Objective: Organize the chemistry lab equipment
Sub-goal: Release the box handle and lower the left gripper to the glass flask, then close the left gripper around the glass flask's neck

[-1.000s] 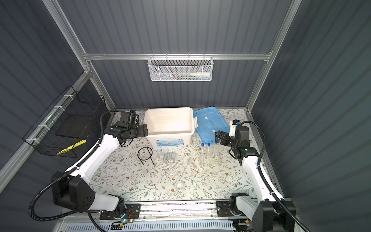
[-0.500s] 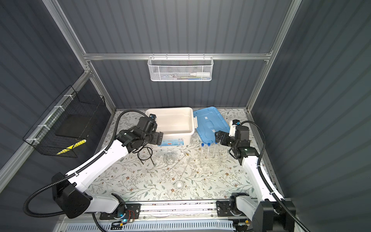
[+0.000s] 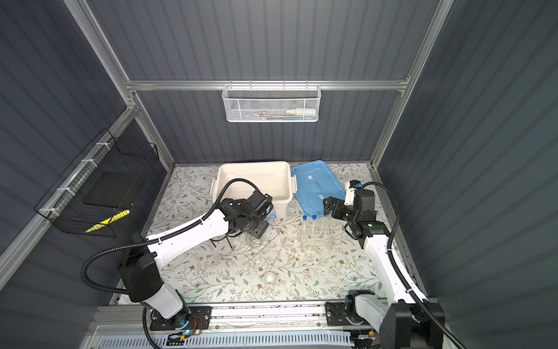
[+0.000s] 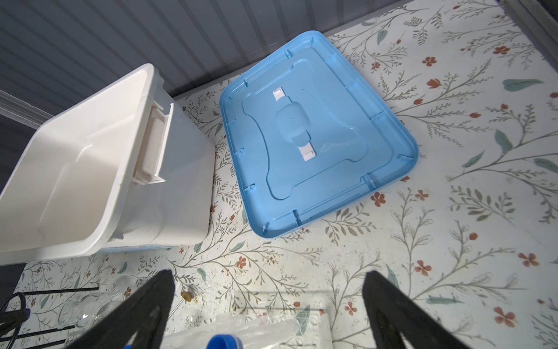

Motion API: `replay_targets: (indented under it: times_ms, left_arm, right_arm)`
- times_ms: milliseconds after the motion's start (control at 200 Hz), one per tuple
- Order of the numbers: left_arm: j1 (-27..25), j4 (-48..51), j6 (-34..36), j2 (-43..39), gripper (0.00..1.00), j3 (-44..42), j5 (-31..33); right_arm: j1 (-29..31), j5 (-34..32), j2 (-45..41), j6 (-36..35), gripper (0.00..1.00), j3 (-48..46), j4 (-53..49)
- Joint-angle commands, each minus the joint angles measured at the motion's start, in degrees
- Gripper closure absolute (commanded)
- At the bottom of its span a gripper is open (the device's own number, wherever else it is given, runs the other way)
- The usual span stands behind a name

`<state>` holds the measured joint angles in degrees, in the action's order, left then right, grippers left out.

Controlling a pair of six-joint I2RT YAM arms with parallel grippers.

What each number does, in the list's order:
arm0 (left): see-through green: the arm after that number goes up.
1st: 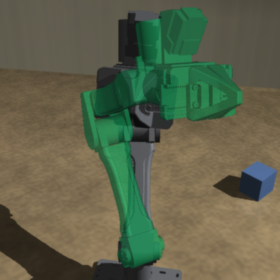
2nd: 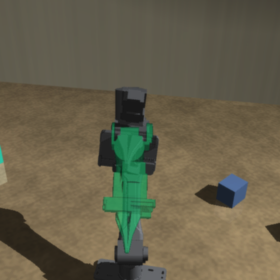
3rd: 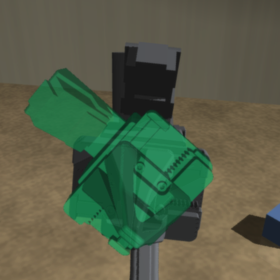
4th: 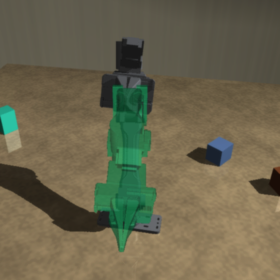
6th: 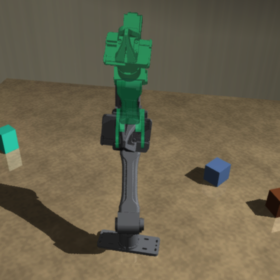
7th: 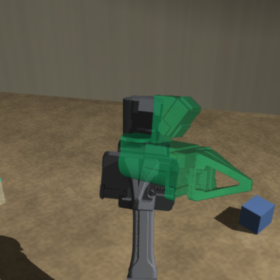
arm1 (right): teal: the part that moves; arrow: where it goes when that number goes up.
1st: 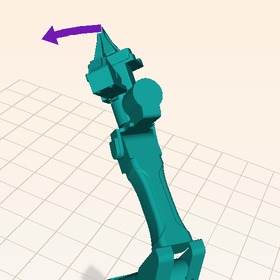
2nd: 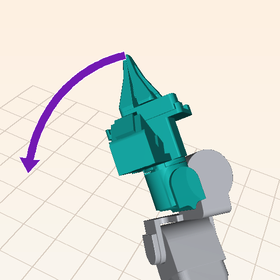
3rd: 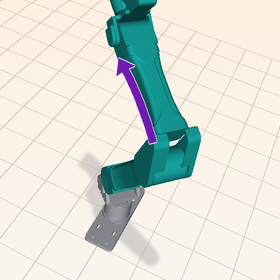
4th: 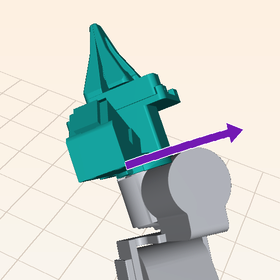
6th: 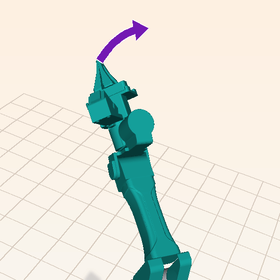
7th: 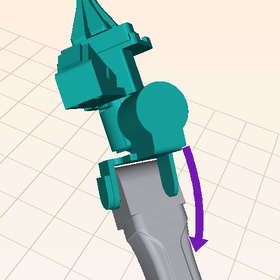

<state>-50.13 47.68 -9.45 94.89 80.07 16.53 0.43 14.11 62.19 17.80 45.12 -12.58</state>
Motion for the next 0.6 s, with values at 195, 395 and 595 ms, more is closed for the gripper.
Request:
replay_targets:
  times_ms: [195,395,595]
  left_arm:
    - [-0.1,2.2,-2.0,1.1,0.43,-2.8,-2.0]
    - [-0.1,1.1,-2.9,1.3,0.47,-4.4,-2.5]
    - [-0.1,0.1,-3.0,2.3,0.52,-5.7,-3.8]
  right_arm:
    - [-0.2,0.2,-0.6,0.2,0.01,0.7,-1.2]
    - [-0.2,0.1,-0.8,0.1,0.01,0.7,-1.5]
    - [-0.2,0.2,-0.9,0.3,0.01,0.7,-1.7]
